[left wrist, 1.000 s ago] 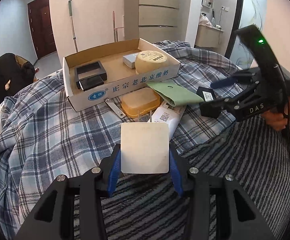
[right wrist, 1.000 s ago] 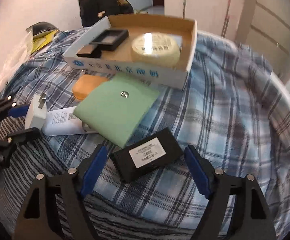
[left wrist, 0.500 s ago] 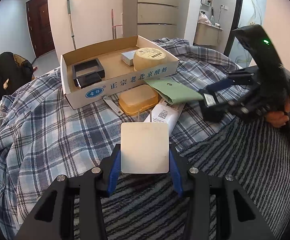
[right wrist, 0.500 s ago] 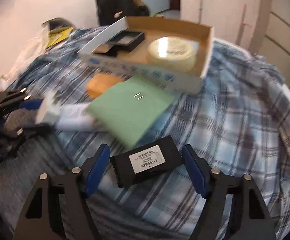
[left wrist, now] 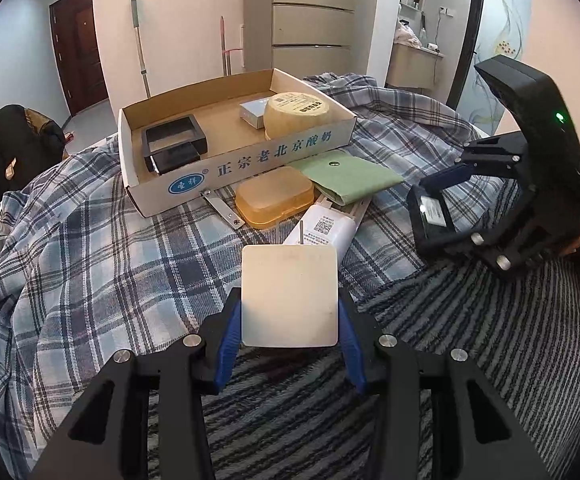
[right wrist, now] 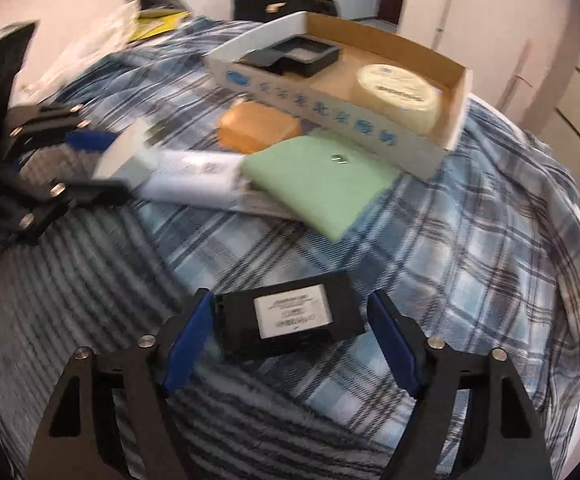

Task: Organize rigid objects
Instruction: 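Lift the black labelled box with the right gripper while the left gripper holds the charger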

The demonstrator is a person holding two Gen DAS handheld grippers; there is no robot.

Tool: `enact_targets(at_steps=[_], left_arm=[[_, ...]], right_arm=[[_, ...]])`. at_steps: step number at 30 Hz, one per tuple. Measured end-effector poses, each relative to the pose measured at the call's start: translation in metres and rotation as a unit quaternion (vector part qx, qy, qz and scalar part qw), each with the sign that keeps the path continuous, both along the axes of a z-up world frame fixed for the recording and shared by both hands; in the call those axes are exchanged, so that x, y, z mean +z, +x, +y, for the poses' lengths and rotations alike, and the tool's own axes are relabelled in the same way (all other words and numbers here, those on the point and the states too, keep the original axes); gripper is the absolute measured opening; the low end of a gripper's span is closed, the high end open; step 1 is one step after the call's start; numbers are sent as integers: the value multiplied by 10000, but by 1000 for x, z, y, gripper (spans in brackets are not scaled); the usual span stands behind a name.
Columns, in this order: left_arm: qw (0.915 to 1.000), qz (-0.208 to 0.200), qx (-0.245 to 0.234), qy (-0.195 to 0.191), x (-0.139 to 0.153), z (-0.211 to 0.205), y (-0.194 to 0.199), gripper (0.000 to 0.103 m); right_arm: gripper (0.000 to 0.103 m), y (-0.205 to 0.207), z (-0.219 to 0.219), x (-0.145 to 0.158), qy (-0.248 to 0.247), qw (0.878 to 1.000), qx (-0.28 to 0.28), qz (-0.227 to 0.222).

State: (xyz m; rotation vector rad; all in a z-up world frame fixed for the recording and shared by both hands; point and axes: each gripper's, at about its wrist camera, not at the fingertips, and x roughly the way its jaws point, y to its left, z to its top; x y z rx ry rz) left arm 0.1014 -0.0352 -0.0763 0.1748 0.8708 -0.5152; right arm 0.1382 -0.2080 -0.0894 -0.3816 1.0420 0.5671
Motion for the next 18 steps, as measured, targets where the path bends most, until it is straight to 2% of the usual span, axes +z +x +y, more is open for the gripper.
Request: enact_targets(at_steps=[5, 11, 14, 18], left_arm=[[10000, 7, -3, -3, 0, 0, 0, 47], [10000, 14, -1, -3, 0, 0, 0, 47], [10000, 15, 0, -6, -1, 0, 0, 47], [10000, -3, 14, 2, 0, 0, 1, 47]], right_arm=[[68, 12, -12, 0, -8, 9982, -589, -116], [68, 7, -11, -3, -255, 9986, -461, -78], [67, 8, -14, -3, -185, 9986, -484, -37], [67, 9, -16, 2, -204, 9968, -730, -267]])
